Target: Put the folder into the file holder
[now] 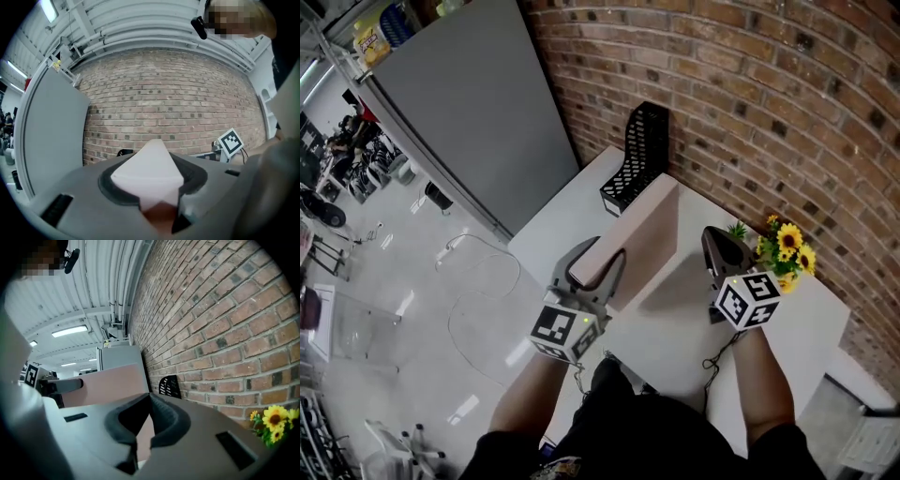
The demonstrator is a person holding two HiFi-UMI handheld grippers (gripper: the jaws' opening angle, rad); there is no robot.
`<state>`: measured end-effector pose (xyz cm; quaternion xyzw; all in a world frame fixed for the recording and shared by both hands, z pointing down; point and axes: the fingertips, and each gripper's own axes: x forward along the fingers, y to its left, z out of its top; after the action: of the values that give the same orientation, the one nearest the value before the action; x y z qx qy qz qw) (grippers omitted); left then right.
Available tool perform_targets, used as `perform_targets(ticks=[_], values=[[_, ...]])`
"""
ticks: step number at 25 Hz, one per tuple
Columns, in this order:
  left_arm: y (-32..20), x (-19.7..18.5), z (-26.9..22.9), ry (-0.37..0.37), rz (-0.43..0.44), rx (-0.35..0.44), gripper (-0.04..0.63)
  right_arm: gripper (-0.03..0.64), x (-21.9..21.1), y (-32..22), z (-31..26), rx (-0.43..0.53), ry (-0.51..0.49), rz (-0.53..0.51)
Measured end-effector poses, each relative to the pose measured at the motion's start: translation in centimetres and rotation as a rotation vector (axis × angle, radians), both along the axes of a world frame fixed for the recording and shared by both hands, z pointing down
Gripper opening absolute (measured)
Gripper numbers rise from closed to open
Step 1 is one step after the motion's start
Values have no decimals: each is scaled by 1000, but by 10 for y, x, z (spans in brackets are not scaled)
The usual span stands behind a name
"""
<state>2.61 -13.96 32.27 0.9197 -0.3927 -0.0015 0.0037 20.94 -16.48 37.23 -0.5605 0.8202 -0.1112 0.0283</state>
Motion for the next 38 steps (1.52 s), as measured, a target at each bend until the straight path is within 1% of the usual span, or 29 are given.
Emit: perform_targets(ticks=[5, 10, 15, 23, 28, 30, 33, 38], values=[[-27, -17, -24, 0, -69, 49, 176, 3, -3, -5, -1, -5, -6, 17], [-71, -38, -46, 56, -107, 65, 176, 3, -3, -20, -6, -4, 0, 60], [-124, -58, -66, 95, -122, 75, 175, 3, -8, -45, -7, -12, 2, 112], [-199, -71, -87, 141, -65, 91, 175, 3, -27, -90, -11, -19, -4, 196], [-243, -72, -96, 175, -62, 102, 175, 3, -36, -114, -13, -18, -1, 236], [-258, -70, -100, 194, -52, 115, 175, 3, -36, -122, -12, -21, 0, 254], [-275, -61, -100, 213, -23, 109, 175, 3, -34, -127, -9, -32, 4, 287], [-296, -47, -91, 215, 6, 92, 175, 3, -30, -136, -3, -43, 6, 326]])
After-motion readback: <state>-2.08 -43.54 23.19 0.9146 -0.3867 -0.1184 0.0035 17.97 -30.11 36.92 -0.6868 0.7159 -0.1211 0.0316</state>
